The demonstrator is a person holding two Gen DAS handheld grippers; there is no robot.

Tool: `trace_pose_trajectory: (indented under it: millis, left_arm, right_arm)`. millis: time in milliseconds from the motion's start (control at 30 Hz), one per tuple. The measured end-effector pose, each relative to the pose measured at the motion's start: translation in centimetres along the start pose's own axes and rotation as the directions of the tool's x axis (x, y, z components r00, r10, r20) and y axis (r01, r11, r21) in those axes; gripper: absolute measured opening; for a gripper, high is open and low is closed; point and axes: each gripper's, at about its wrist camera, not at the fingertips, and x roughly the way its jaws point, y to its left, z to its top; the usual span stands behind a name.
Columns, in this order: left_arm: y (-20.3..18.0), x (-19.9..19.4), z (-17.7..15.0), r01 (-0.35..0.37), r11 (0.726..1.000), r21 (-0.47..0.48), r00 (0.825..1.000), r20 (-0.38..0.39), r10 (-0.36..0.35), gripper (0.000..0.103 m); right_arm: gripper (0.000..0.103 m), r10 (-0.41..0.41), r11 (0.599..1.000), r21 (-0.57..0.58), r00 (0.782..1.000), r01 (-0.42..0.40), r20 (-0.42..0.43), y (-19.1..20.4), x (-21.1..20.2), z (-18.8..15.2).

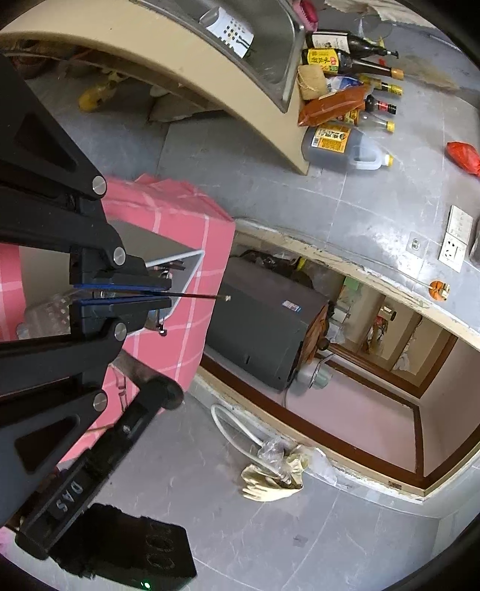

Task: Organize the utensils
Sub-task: 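Open the left tool over the holder while the right tool releases its knife, then move both open tools back to the remaining utensils on the tablecloth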

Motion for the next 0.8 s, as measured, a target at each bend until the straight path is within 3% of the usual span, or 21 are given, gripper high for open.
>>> trace_pose_trajectory:
  millis: [100,167,300,467,567,700,800]
  left_arm:
    - [0.0,-0.1,0.0,0.01,1.0,-0.018,1.0,-0.01,-0.01,0.007]
    - [-0.1,-0.3,-0.1,0.011,1.0,-0.025,1.0,-0.015,-0.011,0.011]
    - [-0.7,-1.2,-0.3,0.004,1.0,-0.03,1.0,-0.006,-0.005,0.025]
    - [-2.3,-2.0,-0.4,-0.014,1.0,-0.024,1.0,0.017,0.015,0.039]
    - [-3.9,-2.2,-0.7,-0.034,0.999,0.0,0.999,0.025,0.034,0.053]
    - [-6.3,-2.5,-1.3,-0.065,0.997,0.039,0.997,0.054,0.063,0.08]
    - [-8.1,-2.5,-1.9,-0.08,0.995,0.057,0.994,0.074,0.075,0.091]
  right_arm:
    - [0.007,0.0,1.0,0.016,1.0,0.0,-0.013,-0.4,-0.3,-0.2]
    - [0.016,-0.007,1.0,0.019,1.0,0.007,-0.005,-0.6,-0.9,-0.3]
    - [0.026,-0.026,0.999,0.034,0.999,0.026,0.018,-1.3,-2.6,0.0]
    - [0.047,-0.099,0.995,0.038,0.993,0.096,0.068,-2.7,-6.1,0.8]
    - [0.062,-0.148,0.989,0.031,0.984,0.145,0.099,-3.7,-8.5,1.2]
    - [0.084,-0.207,0.978,0.015,0.969,0.207,0.134,-5.0,-11.6,1.8]
    - [0.096,-0.265,0.963,-0.001,0.951,0.269,0.162,-6.1,-14.0,2.0]
